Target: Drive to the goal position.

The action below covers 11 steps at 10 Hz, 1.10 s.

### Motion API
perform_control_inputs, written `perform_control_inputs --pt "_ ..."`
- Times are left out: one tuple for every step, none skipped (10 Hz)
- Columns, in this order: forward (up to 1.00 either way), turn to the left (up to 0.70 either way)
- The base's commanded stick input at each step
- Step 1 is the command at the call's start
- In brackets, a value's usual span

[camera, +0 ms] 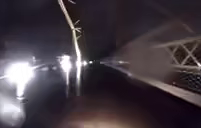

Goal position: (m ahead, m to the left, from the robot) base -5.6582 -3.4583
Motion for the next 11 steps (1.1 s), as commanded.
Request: perform_control_inputs --pt "1.00 0.00" --pt "1.00 0.00" --pt "1.00 0.00" --pt "1.00 0.00" --pt "1.00 -0.15" --pt "1.00 -0.34" --pt "1.00 -0.40" --pt "1.00 -0.40" --pt "1.00 -0.40" --pt "1.00 -0.14" --pt "1.00 -0.01"
